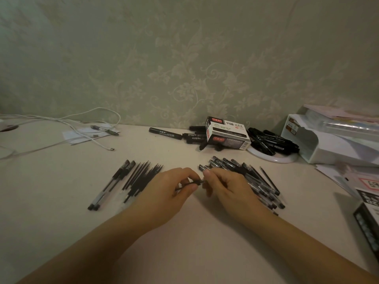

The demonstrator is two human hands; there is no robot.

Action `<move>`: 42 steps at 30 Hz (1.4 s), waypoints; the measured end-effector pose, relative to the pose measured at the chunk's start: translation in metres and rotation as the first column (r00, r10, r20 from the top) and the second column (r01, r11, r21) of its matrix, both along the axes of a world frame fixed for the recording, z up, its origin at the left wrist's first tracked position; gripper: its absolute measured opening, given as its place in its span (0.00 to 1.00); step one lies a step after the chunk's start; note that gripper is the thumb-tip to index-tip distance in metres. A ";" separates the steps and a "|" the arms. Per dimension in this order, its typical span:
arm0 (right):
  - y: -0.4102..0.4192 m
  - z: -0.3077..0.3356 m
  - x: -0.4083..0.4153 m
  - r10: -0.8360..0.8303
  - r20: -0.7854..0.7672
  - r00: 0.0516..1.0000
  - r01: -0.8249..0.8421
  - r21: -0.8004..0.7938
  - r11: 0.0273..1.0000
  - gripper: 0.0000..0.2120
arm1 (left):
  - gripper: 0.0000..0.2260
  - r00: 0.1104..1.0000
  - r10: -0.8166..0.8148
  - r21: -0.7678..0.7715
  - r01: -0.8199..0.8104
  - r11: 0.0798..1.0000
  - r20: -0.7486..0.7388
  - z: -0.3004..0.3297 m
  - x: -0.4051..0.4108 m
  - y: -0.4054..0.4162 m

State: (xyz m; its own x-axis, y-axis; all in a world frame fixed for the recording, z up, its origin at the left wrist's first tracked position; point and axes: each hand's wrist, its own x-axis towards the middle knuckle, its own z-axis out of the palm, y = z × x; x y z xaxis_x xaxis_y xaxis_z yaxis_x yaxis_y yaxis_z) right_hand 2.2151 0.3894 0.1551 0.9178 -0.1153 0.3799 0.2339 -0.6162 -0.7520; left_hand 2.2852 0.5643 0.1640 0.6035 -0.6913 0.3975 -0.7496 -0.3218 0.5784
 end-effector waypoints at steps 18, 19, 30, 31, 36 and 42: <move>0.000 0.001 -0.001 0.019 -0.050 0.999 -0.015 0.082 0.997 0.14 | 0.02 0.992 0.068 -0.066 -0.062 0.996 0.108 0.004 0.002 0.000; 0.000 0.000 0.000 -0.057 -0.006 0.998 0.057 0.004 0.998 0.14 | 0.02 0.990 0.095 -0.054 -0.090 0.994 0.103 0.003 0.003 0.000; -0.008 -0.005 0.000 -0.322 0.057 0.945 0.296 -0.565 0.770 0.10 | 0.07 0.976 0.216 0.028 -0.215 0.976 -0.012 -0.005 0.009 0.004; -0.008 -0.004 0.000 -0.307 0.047 0.950 0.279 -0.567 0.775 0.09 | 0.06 0.977 0.211 0.037 -0.210 0.977 -0.017 -0.005 0.009 0.004; -0.009 0.000 0.000 -0.262 0.086 0.961 0.272 -0.461 0.845 0.06 | 0.03 0.978 0.199 0.014 -0.198 0.980 -0.064 -0.004 0.010 0.006; -0.010 0.001 0.000 -0.195 0.120 0.974 0.228 -0.444 0.867 0.05 | 0.03 0.986 0.168 0.027 -0.167 0.986 -0.022 -0.002 0.010 0.005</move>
